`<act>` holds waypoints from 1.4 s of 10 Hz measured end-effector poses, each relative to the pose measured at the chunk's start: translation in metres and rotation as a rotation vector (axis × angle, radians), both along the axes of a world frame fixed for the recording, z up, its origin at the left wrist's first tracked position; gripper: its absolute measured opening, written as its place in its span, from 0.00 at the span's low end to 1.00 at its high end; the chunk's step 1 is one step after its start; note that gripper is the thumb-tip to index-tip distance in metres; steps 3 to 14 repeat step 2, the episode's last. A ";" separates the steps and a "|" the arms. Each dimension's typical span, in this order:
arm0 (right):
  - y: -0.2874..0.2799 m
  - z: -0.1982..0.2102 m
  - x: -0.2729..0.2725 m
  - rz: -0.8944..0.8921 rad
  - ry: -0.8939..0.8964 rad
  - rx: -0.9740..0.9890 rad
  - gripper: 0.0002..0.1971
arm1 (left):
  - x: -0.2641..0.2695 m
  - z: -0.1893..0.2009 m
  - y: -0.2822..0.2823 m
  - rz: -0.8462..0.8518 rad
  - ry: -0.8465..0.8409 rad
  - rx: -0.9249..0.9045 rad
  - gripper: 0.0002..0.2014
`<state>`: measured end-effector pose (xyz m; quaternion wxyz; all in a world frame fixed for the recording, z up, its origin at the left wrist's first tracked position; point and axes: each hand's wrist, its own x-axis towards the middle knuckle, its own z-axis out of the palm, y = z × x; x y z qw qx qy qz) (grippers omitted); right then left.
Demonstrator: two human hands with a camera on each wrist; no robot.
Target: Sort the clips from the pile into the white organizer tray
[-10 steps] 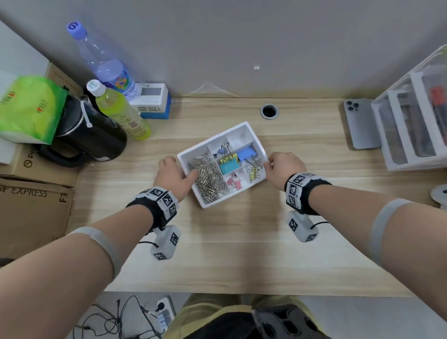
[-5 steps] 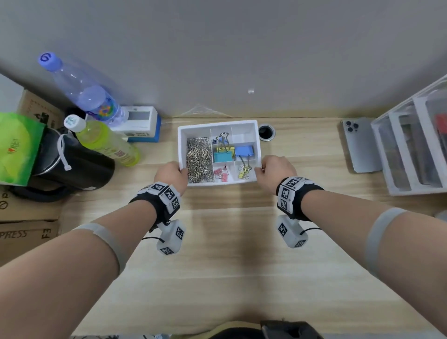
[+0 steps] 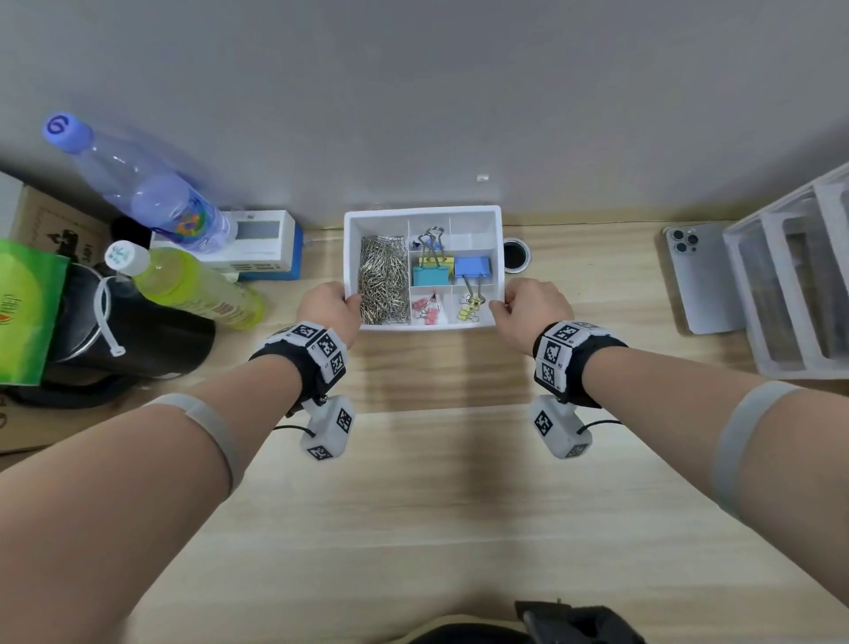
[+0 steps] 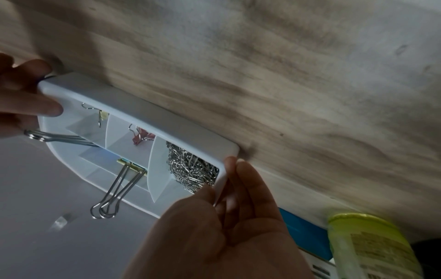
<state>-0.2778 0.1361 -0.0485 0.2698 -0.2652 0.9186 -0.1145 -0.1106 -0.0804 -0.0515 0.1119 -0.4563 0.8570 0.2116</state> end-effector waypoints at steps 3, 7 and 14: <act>0.005 0.012 0.002 -0.012 -0.083 -0.027 0.19 | 0.003 0.017 0.018 0.144 -0.056 0.141 0.23; 0.005 0.012 0.002 -0.012 -0.083 -0.027 0.19 | 0.003 0.017 0.018 0.144 -0.056 0.141 0.23; 0.005 0.012 0.002 -0.012 -0.083 -0.027 0.19 | 0.003 0.017 0.018 0.144 -0.056 0.141 0.23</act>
